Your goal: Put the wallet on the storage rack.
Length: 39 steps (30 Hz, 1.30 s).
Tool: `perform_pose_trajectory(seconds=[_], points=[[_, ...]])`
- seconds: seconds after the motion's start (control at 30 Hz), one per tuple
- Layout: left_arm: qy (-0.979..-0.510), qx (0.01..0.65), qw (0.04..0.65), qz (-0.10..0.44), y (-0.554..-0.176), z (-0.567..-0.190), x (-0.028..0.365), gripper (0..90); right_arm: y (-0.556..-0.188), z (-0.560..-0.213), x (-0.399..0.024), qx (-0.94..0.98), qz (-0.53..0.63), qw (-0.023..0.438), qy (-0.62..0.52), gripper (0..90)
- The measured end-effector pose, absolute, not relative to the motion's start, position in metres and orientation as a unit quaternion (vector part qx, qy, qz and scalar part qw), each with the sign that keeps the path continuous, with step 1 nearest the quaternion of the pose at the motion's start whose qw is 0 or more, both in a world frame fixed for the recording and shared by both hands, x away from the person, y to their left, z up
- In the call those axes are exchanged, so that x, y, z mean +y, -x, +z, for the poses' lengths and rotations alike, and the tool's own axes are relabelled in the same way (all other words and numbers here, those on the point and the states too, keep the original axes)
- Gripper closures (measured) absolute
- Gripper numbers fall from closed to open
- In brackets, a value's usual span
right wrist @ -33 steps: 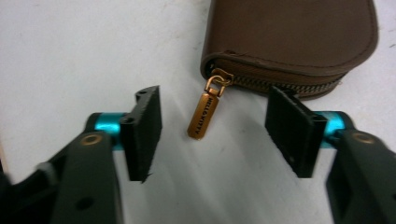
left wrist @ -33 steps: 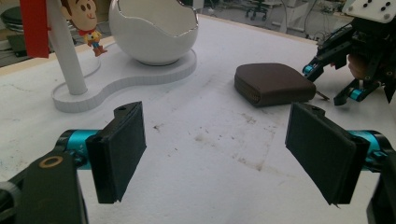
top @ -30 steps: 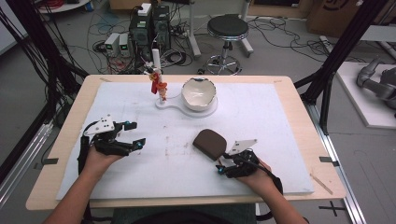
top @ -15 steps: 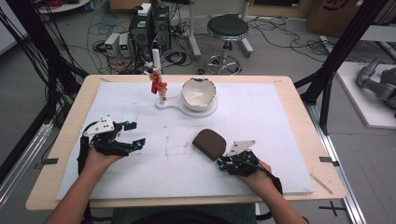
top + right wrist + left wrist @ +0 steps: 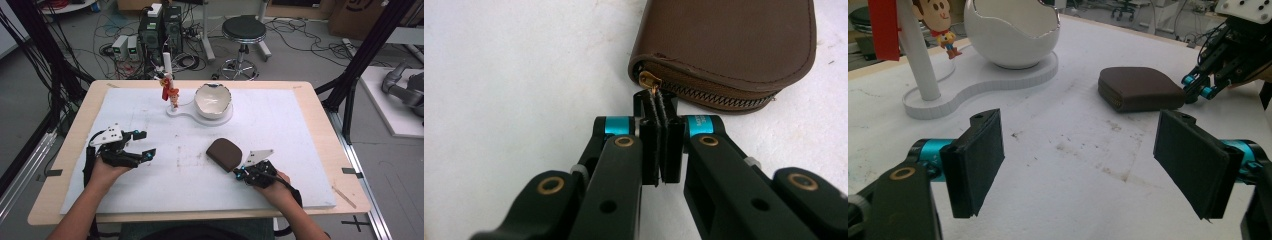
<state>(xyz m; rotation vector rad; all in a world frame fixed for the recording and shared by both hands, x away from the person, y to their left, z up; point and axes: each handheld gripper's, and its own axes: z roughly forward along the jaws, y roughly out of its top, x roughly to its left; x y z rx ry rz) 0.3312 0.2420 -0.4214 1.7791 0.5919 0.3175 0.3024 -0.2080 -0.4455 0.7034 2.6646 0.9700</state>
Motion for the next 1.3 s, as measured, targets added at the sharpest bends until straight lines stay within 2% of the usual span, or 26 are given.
perform_pose_trajectory(seconds=[0.3,0.7,1.3], points=[[-0.760,0.255,0.582,0.134,-0.331,-0.422,0.242,20.2,-0.302,-0.436,-0.217,0.894,0.388,0.076,-0.211,90.0],[-0.763,0.255,0.578,0.135,-0.331,-0.422,0.242,20.2,-0.309,-0.424,-0.234,0.826,0.510,0.016,-0.241,90.0],[-0.766,0.259,0.574,0.133,-0.333,-0.425,0.242,20.2,-0.326,-0.392,-0.236,0.782,0.579,0.008,-0.228,90.0]])
